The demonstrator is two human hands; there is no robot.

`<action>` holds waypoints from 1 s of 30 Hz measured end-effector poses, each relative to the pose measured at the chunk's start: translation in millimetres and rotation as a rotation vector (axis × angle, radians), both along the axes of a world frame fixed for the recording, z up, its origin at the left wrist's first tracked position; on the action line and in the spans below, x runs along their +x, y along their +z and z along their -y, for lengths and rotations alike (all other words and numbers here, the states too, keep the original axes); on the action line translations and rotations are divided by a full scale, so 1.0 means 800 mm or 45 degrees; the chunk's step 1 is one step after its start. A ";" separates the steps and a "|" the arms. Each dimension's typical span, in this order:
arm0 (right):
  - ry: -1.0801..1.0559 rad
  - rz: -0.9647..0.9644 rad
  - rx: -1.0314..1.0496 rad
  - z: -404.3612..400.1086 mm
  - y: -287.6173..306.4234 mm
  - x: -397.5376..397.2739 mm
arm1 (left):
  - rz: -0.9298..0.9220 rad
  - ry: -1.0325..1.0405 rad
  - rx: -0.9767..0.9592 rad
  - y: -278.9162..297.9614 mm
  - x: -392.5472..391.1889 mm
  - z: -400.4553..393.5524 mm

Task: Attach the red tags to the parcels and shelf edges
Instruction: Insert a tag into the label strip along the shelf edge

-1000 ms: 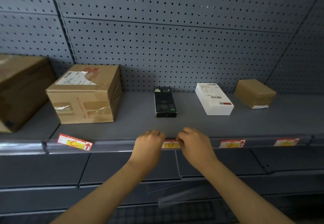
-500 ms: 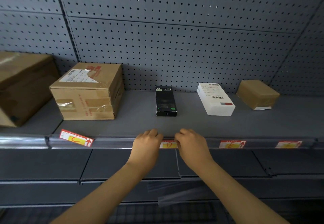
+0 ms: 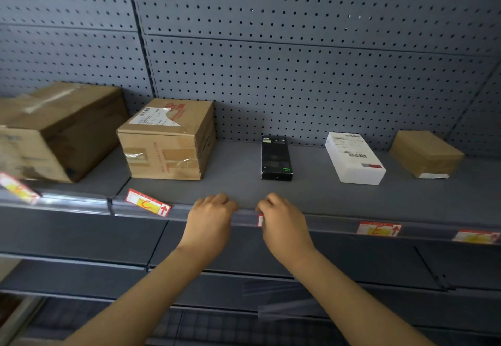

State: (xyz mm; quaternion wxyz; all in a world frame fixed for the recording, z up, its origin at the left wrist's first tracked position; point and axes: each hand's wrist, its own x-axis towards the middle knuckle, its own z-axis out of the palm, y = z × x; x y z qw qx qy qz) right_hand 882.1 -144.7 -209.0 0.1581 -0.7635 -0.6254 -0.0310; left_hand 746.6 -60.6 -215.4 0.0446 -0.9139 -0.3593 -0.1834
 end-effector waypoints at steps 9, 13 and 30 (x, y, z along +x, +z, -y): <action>0.107 -0.036 0.050 -0.056 0.001 -0.096 | -0.059 0.269 -0.015 0.033 -0.114 -0.057; 0.056 -0.037 0.069 -0.090 0.001 -0.151 | -0.086 0.209 -0.039 0.029 -0.155 -0.085; -0.224 -0.061 0.046 -0.137 0.003 -0.233 | -0.040 -0.057 -0.026 0.023 -0.227 -0.149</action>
